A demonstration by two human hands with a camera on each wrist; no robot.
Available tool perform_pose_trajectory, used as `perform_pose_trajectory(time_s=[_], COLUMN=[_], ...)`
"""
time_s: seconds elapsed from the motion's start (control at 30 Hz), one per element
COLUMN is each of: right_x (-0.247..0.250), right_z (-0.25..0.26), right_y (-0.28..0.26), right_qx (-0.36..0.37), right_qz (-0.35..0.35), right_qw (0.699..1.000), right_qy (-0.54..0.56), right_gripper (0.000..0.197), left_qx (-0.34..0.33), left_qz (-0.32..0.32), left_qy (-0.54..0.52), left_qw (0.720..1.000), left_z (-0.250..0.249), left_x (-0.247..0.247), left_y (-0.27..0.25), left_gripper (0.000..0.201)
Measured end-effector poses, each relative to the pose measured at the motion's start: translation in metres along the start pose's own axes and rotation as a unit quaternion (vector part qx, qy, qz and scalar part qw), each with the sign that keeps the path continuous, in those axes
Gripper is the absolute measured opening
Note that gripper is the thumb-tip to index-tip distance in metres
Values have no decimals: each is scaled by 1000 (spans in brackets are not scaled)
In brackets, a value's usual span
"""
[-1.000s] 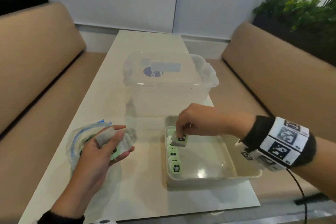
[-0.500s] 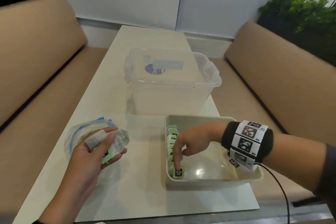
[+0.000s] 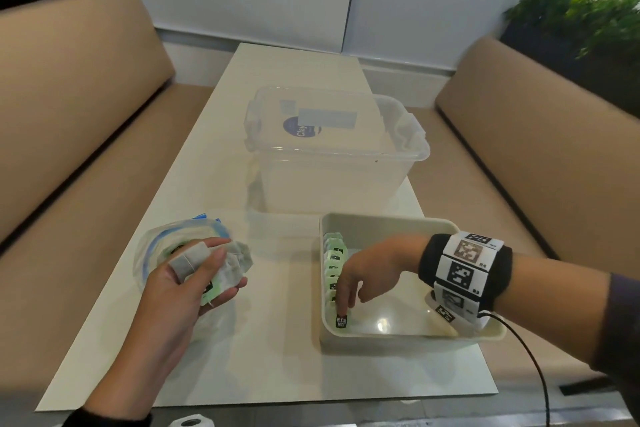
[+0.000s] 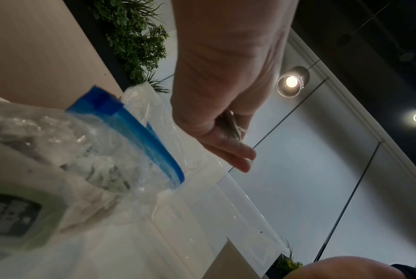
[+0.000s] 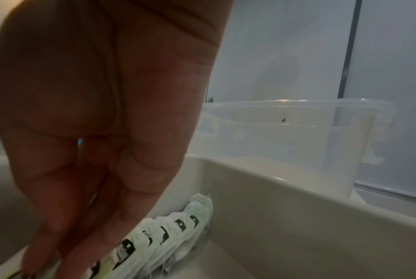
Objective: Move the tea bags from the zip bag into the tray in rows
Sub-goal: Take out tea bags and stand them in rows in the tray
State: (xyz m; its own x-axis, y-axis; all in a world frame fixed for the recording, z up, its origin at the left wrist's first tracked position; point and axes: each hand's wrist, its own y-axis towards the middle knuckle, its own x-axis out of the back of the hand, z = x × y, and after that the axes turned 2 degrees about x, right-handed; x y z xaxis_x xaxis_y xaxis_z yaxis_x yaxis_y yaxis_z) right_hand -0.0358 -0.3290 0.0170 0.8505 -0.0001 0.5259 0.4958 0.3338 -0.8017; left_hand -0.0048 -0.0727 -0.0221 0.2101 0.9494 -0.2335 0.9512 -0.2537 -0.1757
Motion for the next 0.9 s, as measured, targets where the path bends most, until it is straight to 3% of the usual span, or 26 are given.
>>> perform_pose_trajectory(time_s=[0.17,0.37,0.63,0.8,0.9], right_x=[3,-1,-6,-6,4], right_z=[4,7,11,9,10], right_y=[-3,-1,6,4,-10], right_qx=[-18,-8,-5,-2,-2], right_qz=[-44,-1,-5,-22,-65], right_qw=[999,1000,999,999,998], right_qy=[-9,-16,-37,-32,-4], right_gripper=[42,37,38,39,37], left_qx=[5,11,22,63,97], left_qz=[-1,5,6,40,70], left_qy=[2,-1,0,-43,-94], left_qw=[1000,1000,1000,996,988], left_z=[-1,-3,-5,-10,-18], left_x=[-2,-5,-4,-11,-18], left_y=[-1,-3,-4,-5,-7], left_gripper=[18,18,20,19,22])
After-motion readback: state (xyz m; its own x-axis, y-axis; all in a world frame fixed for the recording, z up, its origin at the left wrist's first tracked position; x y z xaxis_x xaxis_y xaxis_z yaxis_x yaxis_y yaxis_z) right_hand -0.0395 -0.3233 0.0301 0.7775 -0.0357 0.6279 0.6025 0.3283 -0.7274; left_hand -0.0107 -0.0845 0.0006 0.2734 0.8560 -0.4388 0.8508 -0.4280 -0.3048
